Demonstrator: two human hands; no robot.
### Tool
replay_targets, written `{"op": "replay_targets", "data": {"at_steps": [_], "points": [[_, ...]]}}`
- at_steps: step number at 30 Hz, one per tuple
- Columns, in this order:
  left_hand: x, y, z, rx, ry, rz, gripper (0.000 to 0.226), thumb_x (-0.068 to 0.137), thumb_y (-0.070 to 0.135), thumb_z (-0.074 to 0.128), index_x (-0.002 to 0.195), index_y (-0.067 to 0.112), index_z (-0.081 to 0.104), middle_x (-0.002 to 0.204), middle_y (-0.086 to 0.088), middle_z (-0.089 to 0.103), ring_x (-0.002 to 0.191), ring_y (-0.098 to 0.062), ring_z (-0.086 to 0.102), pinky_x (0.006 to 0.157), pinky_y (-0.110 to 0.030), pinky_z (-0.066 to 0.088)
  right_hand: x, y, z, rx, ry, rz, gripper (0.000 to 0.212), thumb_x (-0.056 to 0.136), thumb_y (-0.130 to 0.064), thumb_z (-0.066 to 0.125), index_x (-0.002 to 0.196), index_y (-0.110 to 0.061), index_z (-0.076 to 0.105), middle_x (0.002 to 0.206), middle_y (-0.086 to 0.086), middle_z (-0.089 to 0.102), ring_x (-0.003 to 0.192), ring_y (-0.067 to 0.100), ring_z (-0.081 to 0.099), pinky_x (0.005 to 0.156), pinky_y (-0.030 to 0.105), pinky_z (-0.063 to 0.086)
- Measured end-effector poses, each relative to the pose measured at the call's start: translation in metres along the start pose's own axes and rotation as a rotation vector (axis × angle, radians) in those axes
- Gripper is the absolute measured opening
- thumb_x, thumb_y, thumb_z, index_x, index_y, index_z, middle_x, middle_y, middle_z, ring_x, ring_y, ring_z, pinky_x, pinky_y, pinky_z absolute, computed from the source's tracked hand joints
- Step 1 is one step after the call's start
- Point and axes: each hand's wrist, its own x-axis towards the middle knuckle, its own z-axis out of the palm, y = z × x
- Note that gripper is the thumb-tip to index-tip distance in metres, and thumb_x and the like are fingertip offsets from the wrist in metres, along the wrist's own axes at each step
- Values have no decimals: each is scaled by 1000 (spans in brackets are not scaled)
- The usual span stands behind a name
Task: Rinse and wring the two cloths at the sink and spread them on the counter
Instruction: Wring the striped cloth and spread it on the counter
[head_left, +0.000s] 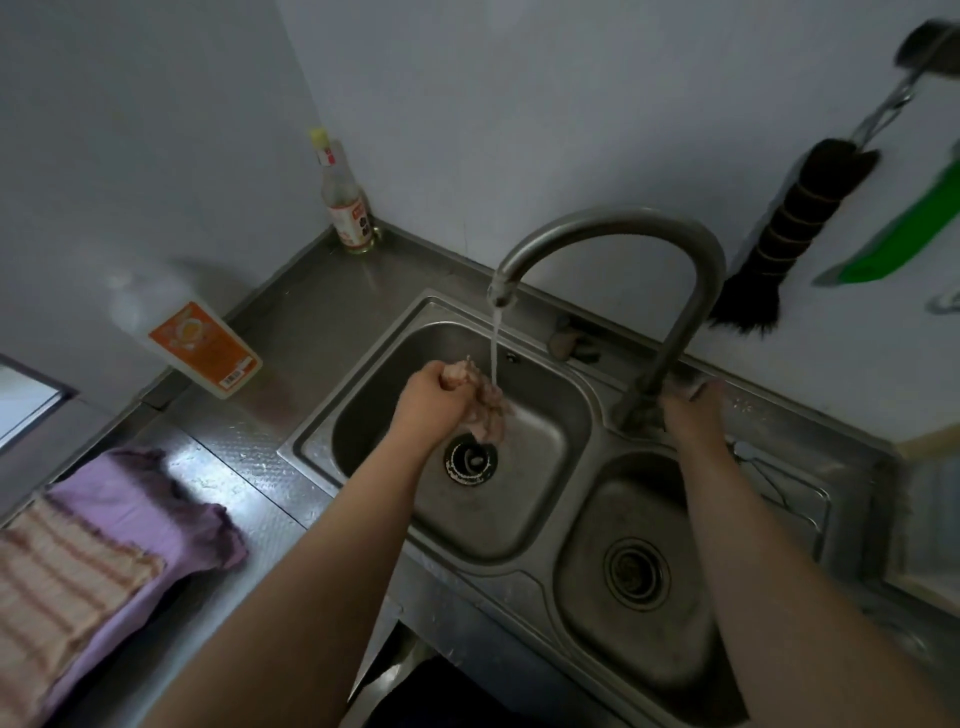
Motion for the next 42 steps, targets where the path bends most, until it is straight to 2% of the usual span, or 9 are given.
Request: {"op": "replay_targets", "data": {"at_steps": [4, 10, 16, 22, 26, 32, 35, 38, 42], "points": [[-11, 15, -14, -35, -22, 116, 16, 88, 25, 64, 101, 17, 59, 94, 0, 65, 90, -18, 62, 82, -35, 51, -53, -1, 24, 69, 11, -329, 52, 91, -27, 60, 137, -13, 41, 136, 11, 48, 123, 25, 50, 105, 44, 42], [-34, 33, -34, -113, -211, 283, 18, 81, 23, 72, 95, 17, 63, 92, -4, 70, 90, -20, 68, 88, -39, 55, -125, -16, 94, -139, -589, -519, 126, 47, -73, 76, 149, -42, 10, 152, -10, 34, 138, 12, 34, 112, 43, 32], [-49, 37, -59, -337, -279, 220, 21, 95, 20, 58, 110, 6, 57, 108, -16, 66, 100, -25, 65, 92, -37, 52, -129, -14, 109, -33, -742, -446, 92, 51, -69, 80, 129, -41, 39, 125, -7, 59, 109, 7, 60, 90, 35, 51], [-48, 15, -82, -660, -315, 77, 14, 99, 15, 49, 95, 9, 61, 83, -6, 72, 72, -14, 69, 62, -22, 56, -139, -51, 75, -186, -780, -460, 46, 71, -61, 71, 96, -24, 58, 83, -9, 64, 70, 2, 60, 58, 13, 47], [-38, -11, -94, -183, -335, 159, 24, 89, 30, 66, 105, 12, 63, 104, -11, 70, 93, -21, 69, 86, -34, 56, -141, -78, 61, -490, -712, -508, 21, 92, -33, 60, 102, -16, 65, 91, 2, 69, 84, 17, 65, 71, 29, 52], [-29, -43, -92, 185, -428, 208, 20, 82, 25, 74, 91, 15, 59, 83, 1, 65, 73, -8, 62, 70, -21, 47, -150, -110, 53, 15, -873, -214, 20, 95, -22, 55, 94, -7, 69, 58, 0, 56, 49, 13, 54, 53, 23, 48], [-32, -69, -90, -80, -534, 37, 19, 86, 24, 70, 95, 13, 57, 78, 0, 65, 65, -7, 65, 67, -20, 54, -150, -117, 58, 372, -927, -25, 21, 95, -24, 55, 82, -14, 67, 61, -4, 52, 47, 7, 47, 44, 17, 42], [-35, -90, -74, -543, -555, -158, 70, 70, 40, 81, 120, 1, 53, 84, -8, 66, 75, -21, 66, 85, -42, 55, -157, -116, 69, 506, -926, 68, 14, 94, -19, 58, 103, -10, 62, 74, 2, 57, 49, 7, 50, 42, 18, 45], [-48, -79, -45, -1220, -591, -307, 75, 84, 70, 40, 128, 13, 59, 111, -18, 68, 94, -31, 68, 87, -41, 56, -182, -104, 93, 112, -981, -38, 40, 91, -9, 59, 126, -26, 48, 91, 11, 59, 51, 9, 55, 37, 17, 38]]}}
